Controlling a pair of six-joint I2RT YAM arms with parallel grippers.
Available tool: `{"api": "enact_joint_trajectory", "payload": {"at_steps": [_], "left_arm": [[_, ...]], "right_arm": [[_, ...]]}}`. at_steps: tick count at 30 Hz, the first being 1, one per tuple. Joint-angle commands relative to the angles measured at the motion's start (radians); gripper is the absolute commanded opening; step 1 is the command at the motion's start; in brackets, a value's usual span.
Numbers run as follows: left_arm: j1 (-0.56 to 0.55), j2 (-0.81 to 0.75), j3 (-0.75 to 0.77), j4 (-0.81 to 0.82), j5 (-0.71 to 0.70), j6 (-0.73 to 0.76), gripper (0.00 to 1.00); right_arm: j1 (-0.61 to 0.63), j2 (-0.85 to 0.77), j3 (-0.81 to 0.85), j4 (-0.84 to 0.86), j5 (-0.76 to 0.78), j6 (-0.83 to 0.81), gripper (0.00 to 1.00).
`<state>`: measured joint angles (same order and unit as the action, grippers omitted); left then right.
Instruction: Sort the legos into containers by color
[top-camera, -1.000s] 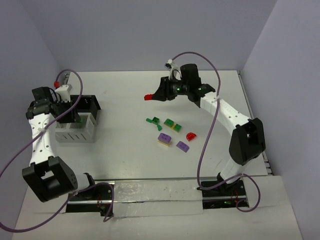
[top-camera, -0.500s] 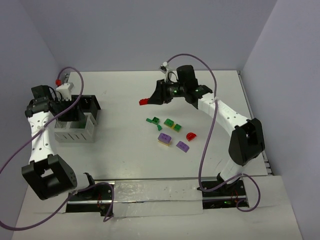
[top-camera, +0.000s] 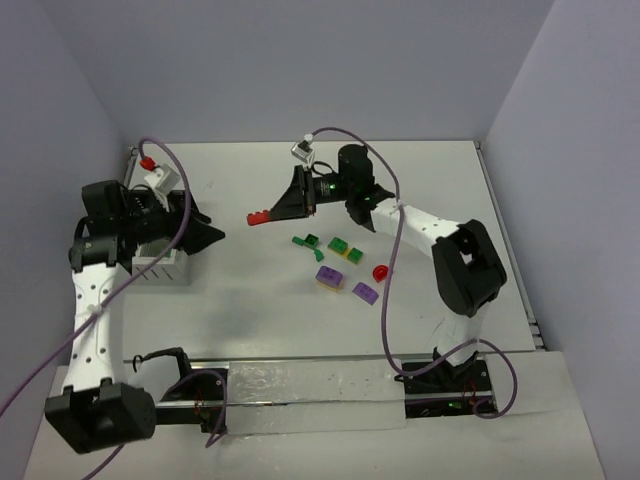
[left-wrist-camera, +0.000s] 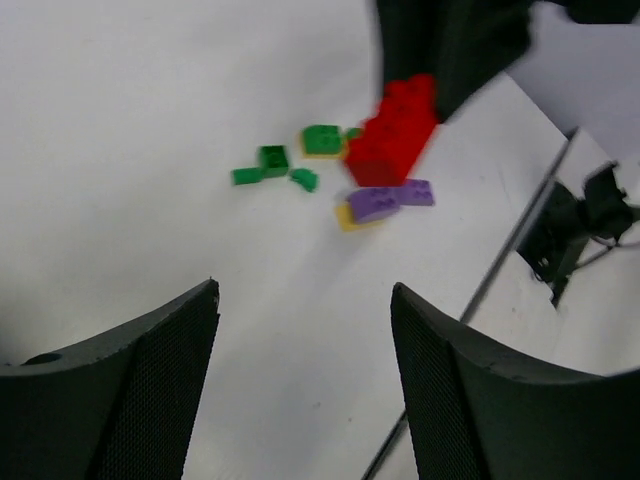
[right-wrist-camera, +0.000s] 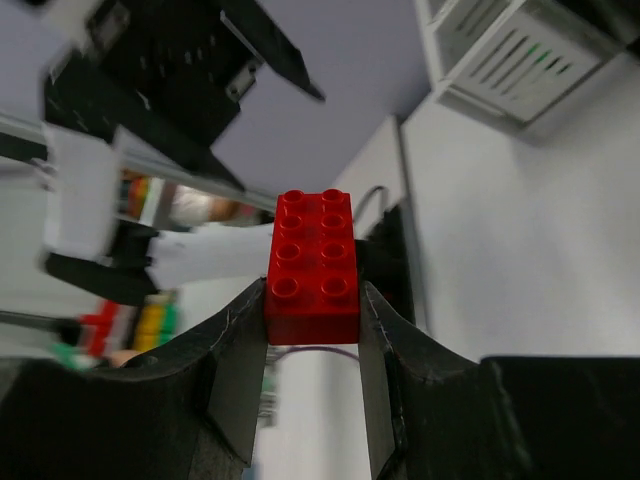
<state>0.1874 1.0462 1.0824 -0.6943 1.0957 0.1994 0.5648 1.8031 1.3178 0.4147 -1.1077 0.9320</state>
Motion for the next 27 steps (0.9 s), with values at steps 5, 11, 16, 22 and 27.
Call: {"api": "enact_joint_trajectory", "payload": {"at_steps": [5, 11, 16, 22, 27], "left_arm": [[-0.166, -0.145, -0.108, 0.334, -0.008, -0.079, 0.78], [-0.230, -0.127, -0.102, 0.358, -0.078, -0.048, 0.79], [-0.261, -0.125, -0.109, 0.375, -0.146, -0.005, 0.80], [-0.289, -0.106, -0.120, 0.366, -0.149, 0.028, 0.78], [-0.302, -0.094, -0.122, 0.361, -0.165, 0.058, 0.72]], "right_arm": [[0.031, 0.107, -0.019, 0.542, -0.090, 0.525, 0.00], [0.049, 0.113, -0.012, 0.576, -0.099, 0.553, 0.00], [0.056, 0.113, -0.016, 0.575, -0.104, 0.560, 0.00], [0.061, 0.121, -0.008, 0.581, -0.108, 0.574, 0.00], [0.065, 0.121, -0.006, 0.582, -0.113, 0.587, 0.00]]}}
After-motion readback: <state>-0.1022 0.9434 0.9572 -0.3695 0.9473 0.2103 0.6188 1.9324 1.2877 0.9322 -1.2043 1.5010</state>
